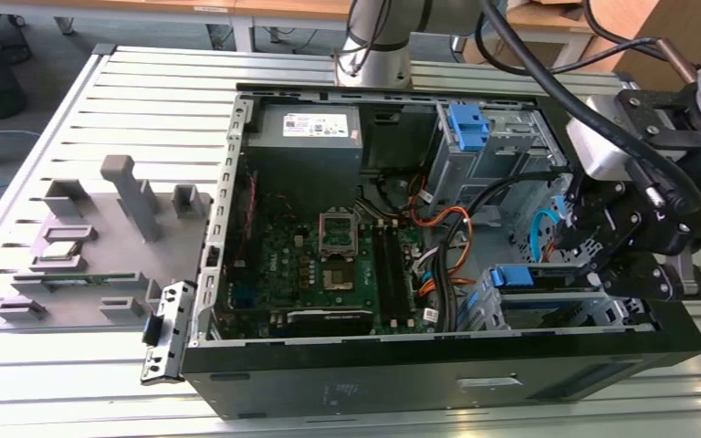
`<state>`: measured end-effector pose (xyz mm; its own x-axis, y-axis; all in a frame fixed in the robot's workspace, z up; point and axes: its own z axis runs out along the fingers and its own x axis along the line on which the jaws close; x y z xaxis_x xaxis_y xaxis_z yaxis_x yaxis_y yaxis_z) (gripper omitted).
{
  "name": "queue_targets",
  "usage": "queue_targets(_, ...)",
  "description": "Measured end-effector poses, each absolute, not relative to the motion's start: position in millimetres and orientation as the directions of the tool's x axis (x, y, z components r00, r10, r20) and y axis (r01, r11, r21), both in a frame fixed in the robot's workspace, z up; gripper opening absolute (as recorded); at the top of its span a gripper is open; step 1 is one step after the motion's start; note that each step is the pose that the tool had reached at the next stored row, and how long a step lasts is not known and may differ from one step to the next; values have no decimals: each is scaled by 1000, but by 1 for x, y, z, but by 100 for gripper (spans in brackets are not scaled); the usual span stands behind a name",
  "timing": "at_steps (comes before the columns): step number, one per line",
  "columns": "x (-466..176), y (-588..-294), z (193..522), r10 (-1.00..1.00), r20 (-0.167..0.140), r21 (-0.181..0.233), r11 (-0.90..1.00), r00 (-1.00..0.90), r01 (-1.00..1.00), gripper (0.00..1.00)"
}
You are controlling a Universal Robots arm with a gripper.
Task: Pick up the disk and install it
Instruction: 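Insert the disk into the insertion slot, then insert the first disk wire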
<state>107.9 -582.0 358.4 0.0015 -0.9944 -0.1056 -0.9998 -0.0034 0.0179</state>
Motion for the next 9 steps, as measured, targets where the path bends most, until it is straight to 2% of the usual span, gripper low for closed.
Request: queue_targets(9,107,-579,354,-996,-90,16,-5,3,-1000,43)
